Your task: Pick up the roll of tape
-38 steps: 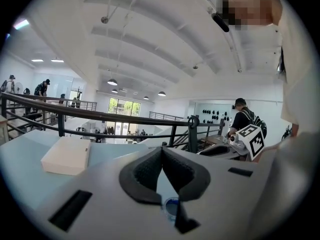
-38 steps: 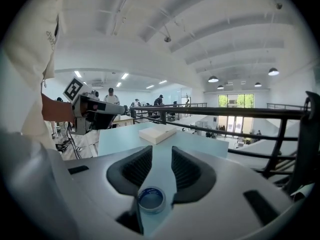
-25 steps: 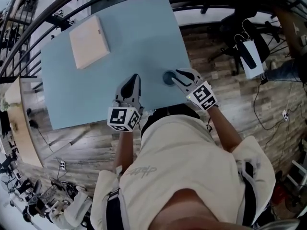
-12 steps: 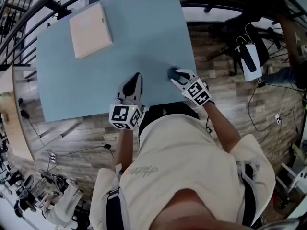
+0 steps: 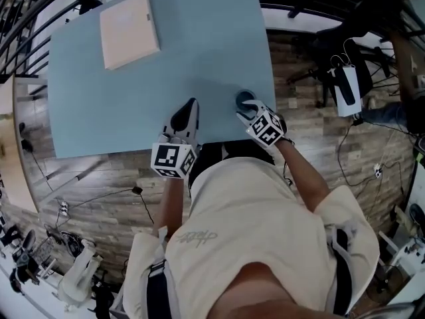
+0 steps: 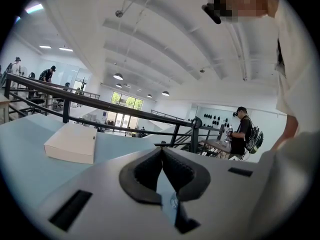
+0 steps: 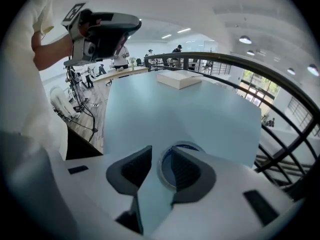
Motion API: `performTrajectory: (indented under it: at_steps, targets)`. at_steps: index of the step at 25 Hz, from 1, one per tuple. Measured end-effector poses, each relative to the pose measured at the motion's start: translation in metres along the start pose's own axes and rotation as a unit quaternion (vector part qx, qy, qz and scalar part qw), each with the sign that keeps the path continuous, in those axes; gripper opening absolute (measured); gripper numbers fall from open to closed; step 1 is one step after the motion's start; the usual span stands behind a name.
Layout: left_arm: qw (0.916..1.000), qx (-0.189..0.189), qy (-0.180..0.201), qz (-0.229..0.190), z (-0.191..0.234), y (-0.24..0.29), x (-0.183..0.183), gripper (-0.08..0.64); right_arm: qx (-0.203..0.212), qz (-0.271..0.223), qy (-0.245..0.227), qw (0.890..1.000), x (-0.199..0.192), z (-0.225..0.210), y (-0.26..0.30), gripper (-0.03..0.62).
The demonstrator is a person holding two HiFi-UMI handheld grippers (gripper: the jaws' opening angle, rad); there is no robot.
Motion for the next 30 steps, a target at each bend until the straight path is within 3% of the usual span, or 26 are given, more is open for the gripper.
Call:
performTrajectory:
  at_steps: [10, 21, 30]
  targets:
    - [0.9998, 0.005, -0.021, 0.001, 0.001, -0.014, -0.009, 0.018, 0.006, 0.063, -0.056, 0.996, -0.018, 0.009, 0.025, 0.129]
    - [0.9996, -0.005, -0.029, -0.003, 0.001, -0.019, -0.007, 0.019, 0.011, 0.11, -0.063, 0.992, -0.034, 0.009, 0.04, 0.126]
    - [0.9992, -0.013, -0.038, 0.001, 0.004, -0.02, -0.009, 0.018, -0.003, 0.145, -0.094, 0.985, -0.037, 0.005, 0.045, 0.074]
Point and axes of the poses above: the fingertips, and each gripper's own axes: y forward along the fingers, z to its left, x out of its top, the point moved 1 cm from there along -y, backward along the fingers, and after that the axes turned 4 degrees about -z, right-handed, at the moved point
